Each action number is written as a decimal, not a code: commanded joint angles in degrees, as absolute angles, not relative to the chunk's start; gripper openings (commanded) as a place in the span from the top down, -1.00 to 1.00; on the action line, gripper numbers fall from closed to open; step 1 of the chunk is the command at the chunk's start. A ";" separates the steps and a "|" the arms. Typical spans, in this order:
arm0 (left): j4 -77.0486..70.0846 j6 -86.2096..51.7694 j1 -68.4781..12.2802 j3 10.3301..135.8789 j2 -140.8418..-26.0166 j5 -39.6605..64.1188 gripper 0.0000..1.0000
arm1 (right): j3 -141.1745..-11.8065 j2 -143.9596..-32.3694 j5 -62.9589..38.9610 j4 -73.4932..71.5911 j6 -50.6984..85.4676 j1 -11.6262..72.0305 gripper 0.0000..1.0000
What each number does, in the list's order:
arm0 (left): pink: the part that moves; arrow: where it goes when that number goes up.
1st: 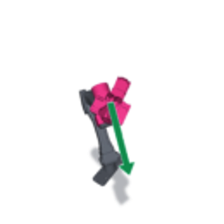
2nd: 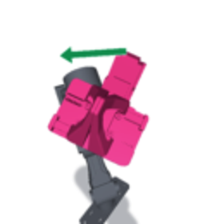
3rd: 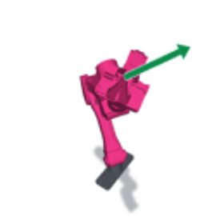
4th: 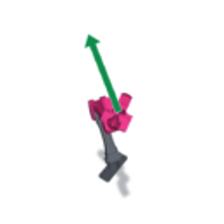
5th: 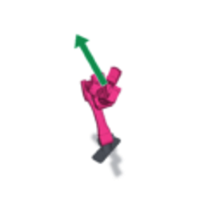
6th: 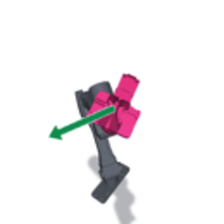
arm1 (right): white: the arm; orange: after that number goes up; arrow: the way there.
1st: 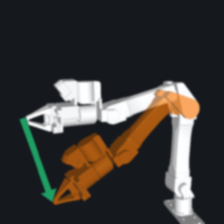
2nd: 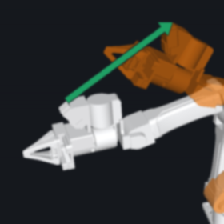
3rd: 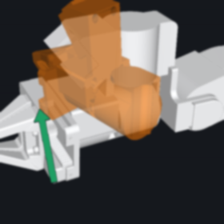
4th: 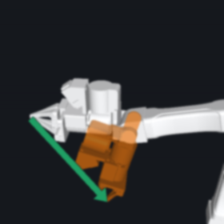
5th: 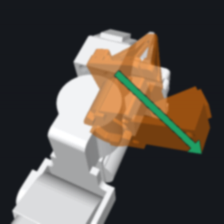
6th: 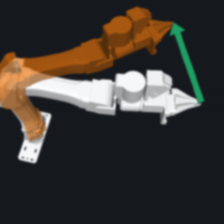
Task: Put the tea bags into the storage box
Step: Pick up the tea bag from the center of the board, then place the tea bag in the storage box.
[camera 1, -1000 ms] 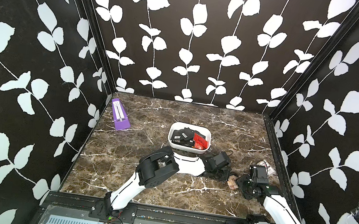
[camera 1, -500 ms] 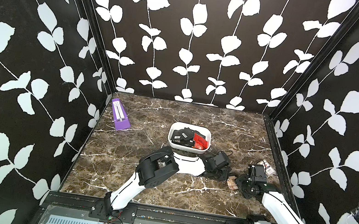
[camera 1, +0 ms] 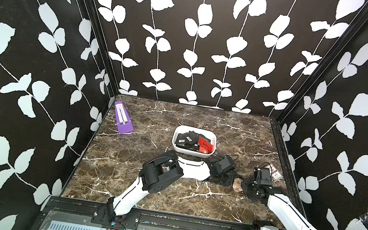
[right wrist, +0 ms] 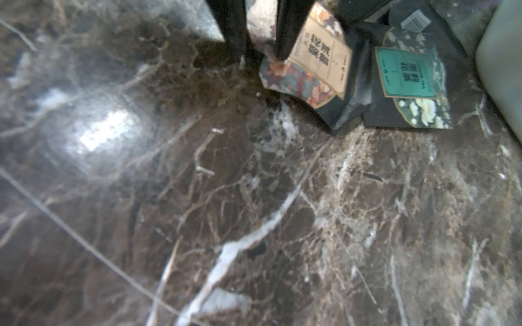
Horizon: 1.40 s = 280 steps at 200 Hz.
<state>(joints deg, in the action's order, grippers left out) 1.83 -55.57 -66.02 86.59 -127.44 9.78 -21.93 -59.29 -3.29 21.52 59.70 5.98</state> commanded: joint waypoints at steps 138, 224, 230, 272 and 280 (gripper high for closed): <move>8.62 -48.21 -64.39 82.67 -110.67 4.52 1.00 | -33.66 -49.17 -3.88 34.46 54.93 8.43 1.00; 21.48 -42.40 -55.23 61.91 -82.59 -8.47 1.00 | -60.80 -65.45 -1.49 32.67 52.59 20.86 1.00; 21.59 -42.69 -54.54 60.09 -80.89 -9.00 1.00 | -62.76 -67.78 -1.26 32.05 52.39 22.23 1.00; 23.11 -45.26 -52.02 52.37 -73.47 -9.93 1.00 | -77.58 -85.79 -0.97 28.47 51.17 29.35 1.00; 23.28 -45.54 -51.88 51.67 -72.70 -10.04 1.00 | -80.10 -88.93 -1.30 27.95 51.07 30.18 1.00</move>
